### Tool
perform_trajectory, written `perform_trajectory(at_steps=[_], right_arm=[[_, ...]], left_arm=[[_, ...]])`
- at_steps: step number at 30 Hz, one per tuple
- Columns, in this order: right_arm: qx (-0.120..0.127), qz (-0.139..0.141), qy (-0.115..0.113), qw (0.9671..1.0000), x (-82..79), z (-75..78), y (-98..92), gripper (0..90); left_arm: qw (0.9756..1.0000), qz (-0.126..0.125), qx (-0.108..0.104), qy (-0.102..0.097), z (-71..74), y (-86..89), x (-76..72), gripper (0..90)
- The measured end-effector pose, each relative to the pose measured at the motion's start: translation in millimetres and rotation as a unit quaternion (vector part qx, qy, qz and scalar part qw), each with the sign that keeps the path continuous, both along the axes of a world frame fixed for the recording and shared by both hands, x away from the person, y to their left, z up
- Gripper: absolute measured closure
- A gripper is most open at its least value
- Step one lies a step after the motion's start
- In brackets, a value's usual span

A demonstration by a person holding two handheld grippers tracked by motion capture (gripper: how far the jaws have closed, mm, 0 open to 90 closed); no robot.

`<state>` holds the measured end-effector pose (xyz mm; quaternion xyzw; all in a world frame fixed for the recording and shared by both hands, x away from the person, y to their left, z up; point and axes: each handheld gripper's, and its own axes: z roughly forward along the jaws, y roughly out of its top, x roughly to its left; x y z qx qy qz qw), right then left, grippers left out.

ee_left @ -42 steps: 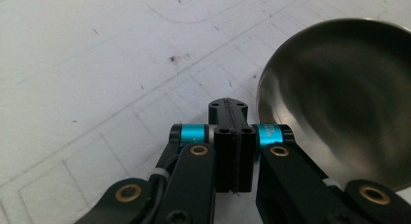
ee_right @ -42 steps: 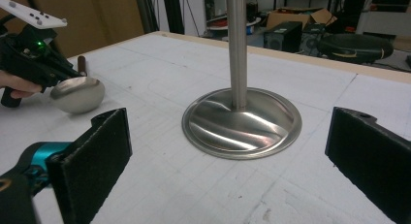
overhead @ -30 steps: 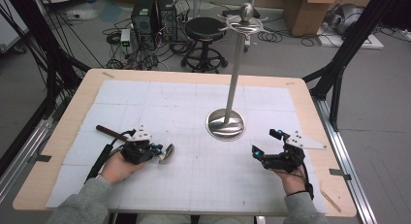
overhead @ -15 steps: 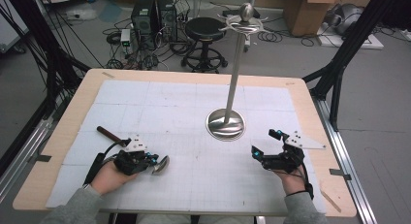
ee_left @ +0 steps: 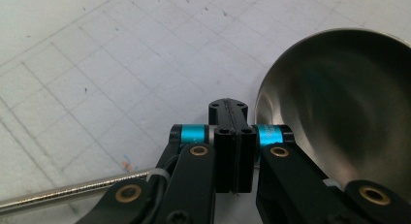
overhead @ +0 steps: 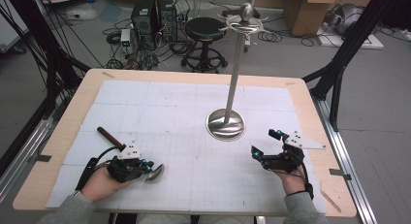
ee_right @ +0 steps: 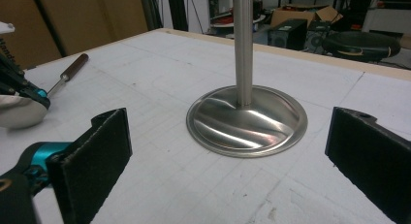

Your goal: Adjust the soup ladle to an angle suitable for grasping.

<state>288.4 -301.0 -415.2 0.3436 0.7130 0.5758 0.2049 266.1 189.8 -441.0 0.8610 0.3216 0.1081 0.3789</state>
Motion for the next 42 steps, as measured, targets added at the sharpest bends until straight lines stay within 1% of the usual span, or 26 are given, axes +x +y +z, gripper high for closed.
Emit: perform_trajectory(at_steps=[2,4,6,7,9,10,12,13,15,17,18,19,22,24,25,27,30,31,32,33,34,40,41,42], right_arm=[[0.000,0.000,0.000,1.0000,0.0,0.0,0.0,1.6],[0.000,0.000,0.000,1.0000,0.1,-0.1,0.1,1.6],[0.000,0.000,0.001,1.0000,-0.2,0.0,0.2,1.6],[0.000,0.000,0.001,1.0000,-0.3,0.0,0.2,1.6],[0.000,0.000,0.001,1.0000,-0.2,0.0,0.3,1.6],[-0.001,0.000,0.000,1.0000,0.1,-0.1,0.3,1.6],[-0.003,0.001,0.000,1.0000,0.3,-0.4,0.5,1.6],[-0.004,0.002,0.000,1.0000,0.7,-0.5,0.7,1.6],[-0.005,0.003,0.004,1.0000,1.1,-1.1,1.4,1.6],[-0.008,0.002,0.003,1.0000,1.4,-1.2,1.7,1.6],[-0.008,0.002,0.003,1.0000,1.4,-1.2,1.7,1.6],[-0.008,0.002,0.002,1.0000,1.1,-1.1,1.6,1.6],[-0.008,0.002,0.004,1.0000,1.4,-1.4,1.5,1.6],[-0.008,0.004,0.001,1.0000,1.4,-1.2,1.5,1.6],[-0.008,0.005,0.002,1.0000,1.1,-1.0,1.5,1.6],[-0.006,0.004,0.003,1.0000,1.1,-1.0,1.3,1.6],[-0.006,0.004,0.002,1.0000,1.3,-1.0,1.4,1.6],[-0.006,0.004,0.002,1.0000,1.3,-1.0,1.4,1.6],[-0.008,0.005,0.002,1.0000,1.3,-1.0,1.5,1.6],[-0.008,0.004,0.001,1.0000,1.5,-1.1,1.4,1.6],[-0.007,0.004,0.001,1.0000,1.5,-1.2,1.5,1.6],[-0.007,0.004,0.002,1.0000,1.3,-1.0,1.4,1.6],[-0.007,0.004,0.001,1.0000,1.5,-1.2,1.5,1.6],[-0.007,0.004,0.001,1.0000,1.5,-1.2,1.5,1.6]], left_arm=[[1.0000,-0.001,-0.002,0.002,0.0,1.8,-1.6,89.5],[1.0000,-0.004,-0.004,0.007,0.3,8.1,-7.3,89.5],[0.9999,-0.006,-0.006,0.008,0.0,10.3,-9.5,89.5],[0.9999,-0.009,-0.008,0.010,0.0,14.9,-13.6,89.5],[0.9998,-0.012,-0.010,0.012,0.1,18.6,-16.7,89.5],[0.9998,-0.012,-0.008,0.012,0.2,19.7,-17.4,89.6],[0.9997,-0.010,-0.012,0.016,0.1,20.0,-17.2,89.6],[0.9996,-0.004,-0.018,0.019,0.5,17.9,-13.5,89.6],[0.9993,-0.013,-0.036,0.002,3.7,14.3,-11.8,89.6],[0.9983,-0.012,-0.055,-0.018,8.9,13.9,-11.1,89.6],[0.9983,-0.012,-0.055,-0.018,8.9,13.9,-11.1,89.6],[0.9979,0.002,-0.059,-0.027,11.2,18.9,-8.4,89.6],[0.9972,0.036,-0.054,-0.036,11.9,36.3,-1.6,89.6],[0.9955,0.061,-0.061,-0.040,12.1,50.2,3.0,89.6],[0.9946,0.069,-0.062,-0.047,12.1,57.0,4.3,89.6],[0.9925,0.086,-0.067,-0.055,11.4,68.5,6.3,89.6],[0.9918,0.099,-0.053,-0.061,9.2,81.5,7.7,89.6],[0.9918,0.099,-0.053,-0.061,9.2,81.5,7.7,89.6],[0.9919,0.105,-0.043,-0.056,6.3,87.6,8.4,89.6],[0.9919,0.105,-0.043,-0.056,6.3,87.6,8.4,89.5],[0.9922,0.110,-0.033,-0.049,3.5,92.0,9.4,89.5],[0.9927,0.111,-0.026,-0.039,0.3,94.3,9.5,89.5],[0.9928,0.113,-0.024,-0.031,-1.2,94.0,10.2,89.6],[0.9928,0.113,-0.024,-0.031,-1.2,94.0,10.2,89.6]])
